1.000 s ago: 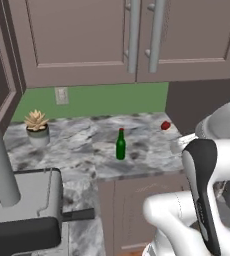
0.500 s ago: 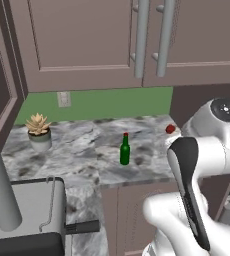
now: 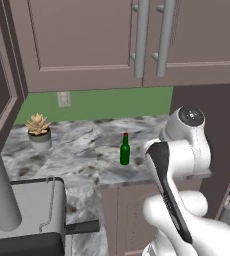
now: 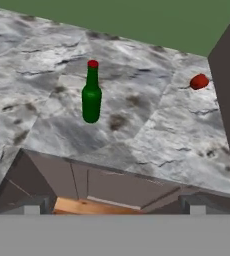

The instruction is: Place the beer on the top shelf of the fridge to keep it out of children's reach, and place the onion and bell pepper on lower shelves for easy access.

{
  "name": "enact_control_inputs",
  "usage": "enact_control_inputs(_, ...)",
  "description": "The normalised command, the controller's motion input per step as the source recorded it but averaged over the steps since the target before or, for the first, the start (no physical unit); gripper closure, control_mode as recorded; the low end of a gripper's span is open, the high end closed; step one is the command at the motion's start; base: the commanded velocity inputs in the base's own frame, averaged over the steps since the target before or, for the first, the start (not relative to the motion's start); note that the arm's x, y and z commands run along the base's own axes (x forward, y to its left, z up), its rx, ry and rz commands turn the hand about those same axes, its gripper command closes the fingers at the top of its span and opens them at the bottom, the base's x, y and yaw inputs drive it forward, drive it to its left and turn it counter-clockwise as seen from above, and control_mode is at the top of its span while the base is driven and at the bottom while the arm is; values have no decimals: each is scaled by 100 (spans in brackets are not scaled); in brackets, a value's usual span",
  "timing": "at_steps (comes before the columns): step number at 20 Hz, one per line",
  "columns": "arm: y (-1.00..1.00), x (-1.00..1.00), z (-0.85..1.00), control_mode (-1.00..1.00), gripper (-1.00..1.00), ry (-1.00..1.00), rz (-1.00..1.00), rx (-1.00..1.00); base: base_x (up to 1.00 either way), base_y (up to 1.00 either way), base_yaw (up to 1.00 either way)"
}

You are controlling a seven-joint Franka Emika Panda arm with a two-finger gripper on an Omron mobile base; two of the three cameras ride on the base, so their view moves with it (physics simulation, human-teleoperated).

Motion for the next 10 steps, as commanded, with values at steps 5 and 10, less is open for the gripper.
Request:
enact_control_inputs(5, 10, 27, -38, -100, -100, 0, -3, 11, 0, 0, 0)
enact_control_inputs(10, 6, 27, -25, -100, -100, 0, -5, 18, 0, 0, 0)
